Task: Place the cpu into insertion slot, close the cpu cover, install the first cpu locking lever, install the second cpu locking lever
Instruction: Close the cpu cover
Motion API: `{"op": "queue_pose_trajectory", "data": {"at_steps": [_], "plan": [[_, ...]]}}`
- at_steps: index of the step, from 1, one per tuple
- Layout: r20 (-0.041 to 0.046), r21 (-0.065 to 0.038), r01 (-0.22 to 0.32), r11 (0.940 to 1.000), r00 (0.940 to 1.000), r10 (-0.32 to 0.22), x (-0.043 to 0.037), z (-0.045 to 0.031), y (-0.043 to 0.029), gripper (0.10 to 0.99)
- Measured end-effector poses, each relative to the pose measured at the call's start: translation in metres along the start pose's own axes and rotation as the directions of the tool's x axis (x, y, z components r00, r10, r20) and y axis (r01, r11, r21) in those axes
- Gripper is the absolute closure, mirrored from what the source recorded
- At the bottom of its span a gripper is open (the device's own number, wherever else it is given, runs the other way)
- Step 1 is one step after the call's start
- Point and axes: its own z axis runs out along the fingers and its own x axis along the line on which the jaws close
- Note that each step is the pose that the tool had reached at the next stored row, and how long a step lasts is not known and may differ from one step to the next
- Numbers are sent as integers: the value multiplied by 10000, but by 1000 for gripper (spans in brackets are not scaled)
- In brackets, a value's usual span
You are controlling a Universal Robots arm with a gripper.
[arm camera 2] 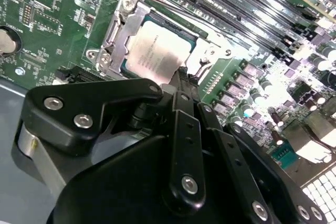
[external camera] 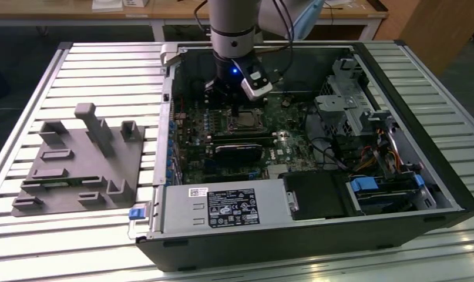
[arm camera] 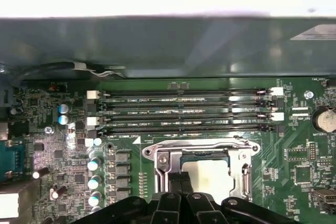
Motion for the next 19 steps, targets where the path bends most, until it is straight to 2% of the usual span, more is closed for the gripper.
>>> {"op": "queue_pose_trajectory", "data": {"at_steps": [10, 15, 19], "plan": [[0, 0, 2, 10000, 10000, -2, -161, 11, 7, 980], [0, 1, -1, 10000, 10000, 1, -175, 6, 8, 980], [1, -1, 0, 10000, 10000, 0, -179, -42, 10, 980]]}}
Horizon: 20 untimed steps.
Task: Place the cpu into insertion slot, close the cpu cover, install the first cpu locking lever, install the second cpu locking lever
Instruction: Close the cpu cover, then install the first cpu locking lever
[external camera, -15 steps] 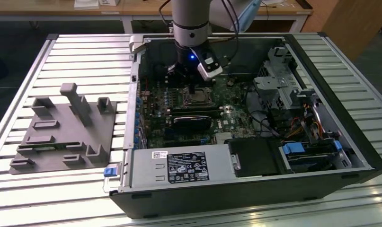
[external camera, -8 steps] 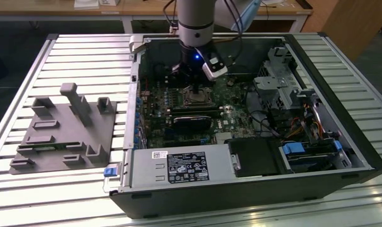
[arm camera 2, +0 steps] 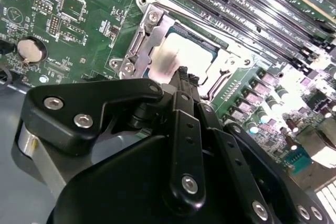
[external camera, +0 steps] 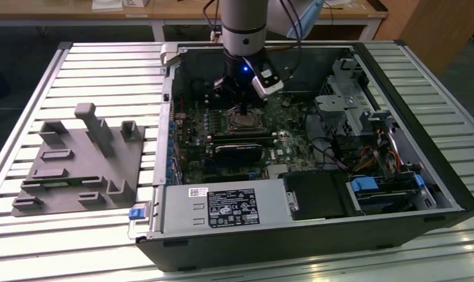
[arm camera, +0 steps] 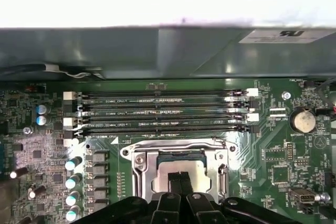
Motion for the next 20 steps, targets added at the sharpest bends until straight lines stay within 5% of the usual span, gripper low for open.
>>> {"op": "queue_pose_trajectory", "data": {"at_steps": [11, 20], "plan": [[12, -1, 1, 10000, 10000, -1, -12, -175, 6, 980], [12, 0, 0, 10000, 10000, 0, -12, -180, 13, 980]]}}
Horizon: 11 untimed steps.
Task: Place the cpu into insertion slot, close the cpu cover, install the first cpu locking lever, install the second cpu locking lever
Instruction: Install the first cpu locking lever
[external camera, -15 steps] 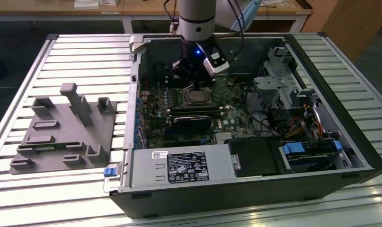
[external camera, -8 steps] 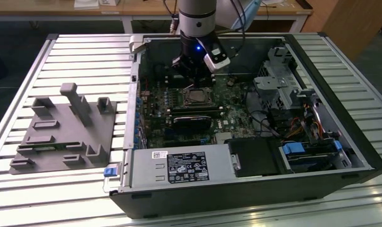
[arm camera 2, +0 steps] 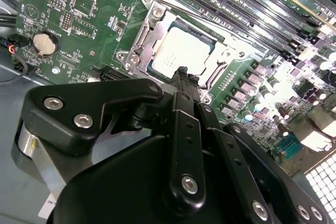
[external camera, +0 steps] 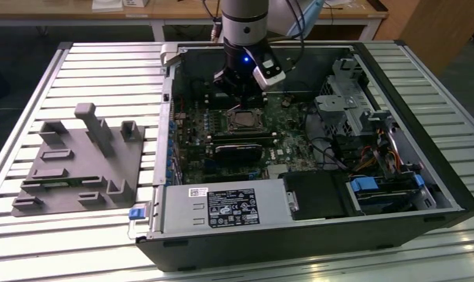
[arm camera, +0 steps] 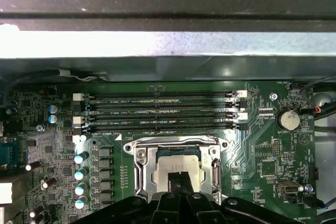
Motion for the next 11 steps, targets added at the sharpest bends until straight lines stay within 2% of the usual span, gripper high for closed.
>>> {"op": "queue_pose_trajectory", "data": {"at_steps": [11], "plan": [[0, -1, 0, 10000, 10000, 0, 3, 11, 67, 980]]}}
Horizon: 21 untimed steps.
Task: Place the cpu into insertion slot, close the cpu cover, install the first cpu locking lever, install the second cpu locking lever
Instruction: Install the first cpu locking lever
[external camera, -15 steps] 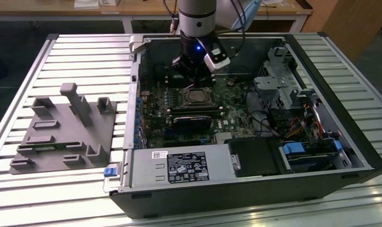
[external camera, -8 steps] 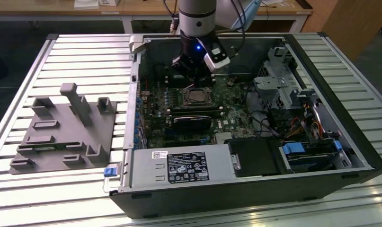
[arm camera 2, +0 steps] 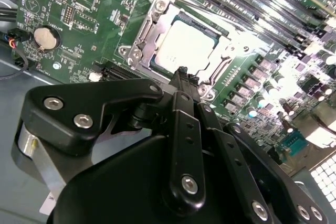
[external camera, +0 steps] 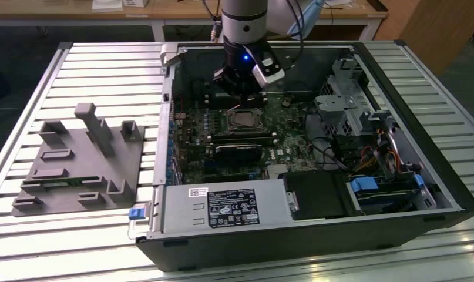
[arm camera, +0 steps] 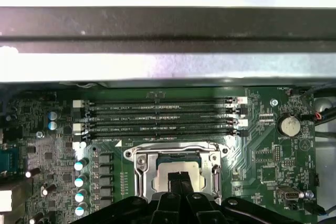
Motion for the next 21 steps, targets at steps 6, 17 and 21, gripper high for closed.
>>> {"op": "queue_pose_trajectory", "data": {"at_steps": [6, 17, 21], "plan": [[0, 0, 0, 10000, 10000, 0, -14, 29, 63, 980], [193, -8, 6, 10000, 9998, -6, -13, 57, 83, 980], [377, -112, 8, 9999, 9993, -4, -2, 81, 81, 980]]}}
